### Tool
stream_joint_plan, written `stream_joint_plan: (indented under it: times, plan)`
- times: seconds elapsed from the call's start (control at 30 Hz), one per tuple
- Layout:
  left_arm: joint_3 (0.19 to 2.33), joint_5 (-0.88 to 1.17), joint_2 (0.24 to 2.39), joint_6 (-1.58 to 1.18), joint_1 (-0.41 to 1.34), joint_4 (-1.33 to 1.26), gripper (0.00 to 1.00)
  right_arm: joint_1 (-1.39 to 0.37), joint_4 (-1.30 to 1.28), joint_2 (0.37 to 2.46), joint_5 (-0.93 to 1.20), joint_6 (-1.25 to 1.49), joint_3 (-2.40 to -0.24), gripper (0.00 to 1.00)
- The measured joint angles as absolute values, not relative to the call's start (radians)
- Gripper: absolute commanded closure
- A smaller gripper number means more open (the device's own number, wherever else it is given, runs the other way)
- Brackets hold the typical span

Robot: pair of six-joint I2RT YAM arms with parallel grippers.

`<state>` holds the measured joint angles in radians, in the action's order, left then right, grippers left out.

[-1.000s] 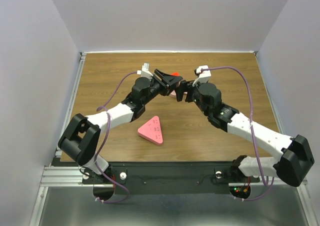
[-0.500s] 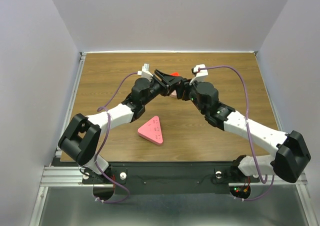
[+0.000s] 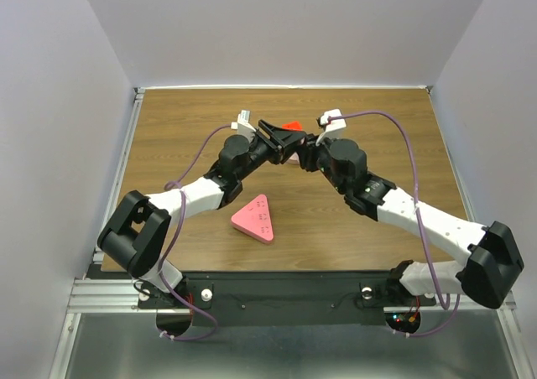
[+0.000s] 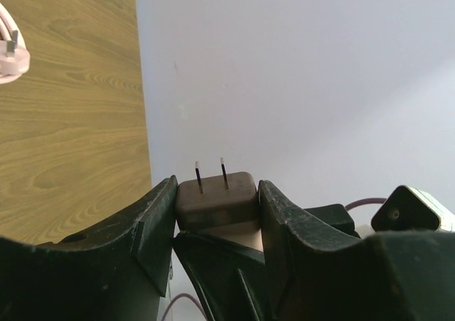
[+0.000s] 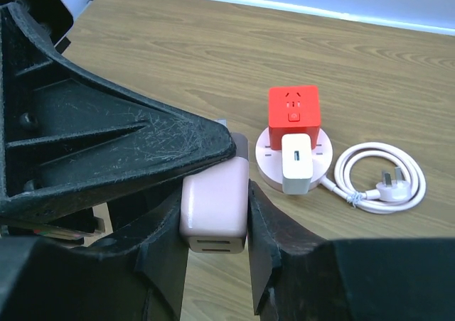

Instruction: Insert the plug

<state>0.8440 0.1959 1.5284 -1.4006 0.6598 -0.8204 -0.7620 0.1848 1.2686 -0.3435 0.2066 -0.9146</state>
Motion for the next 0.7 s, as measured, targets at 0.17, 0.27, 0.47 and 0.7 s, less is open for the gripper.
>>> stream_joint_plan:
  times: [0.17, 0.27, 0.47, 0.7]
  plan:
    - [0.821, 0.233, 1.52, -1.384, 0.654, -0.847, 0.08, -0.767, 0.134, 1.22, -0.369, 0.18, -0.915, 1.0]
    - [0.796, 0.247, 1.496, -1.363, 0.638, -0.84, 0.01, -0.765, 0.073, 1.182, -0.393, 0.174, -0.925, 1.0]
    - [0.709, 0.21, 1.385, -1.263, 0.557, -0.752, 0.01, -0.76, -0.114, 1.143, -0.391, 0.181, -1.044, 1.0]
    - [0.667, 0.038, 1.123, -1.013, 0.543, -0.472, 0.01, -0.759, -0.392, 1.257, -0.22, 0.231, -1.273, 1.0]
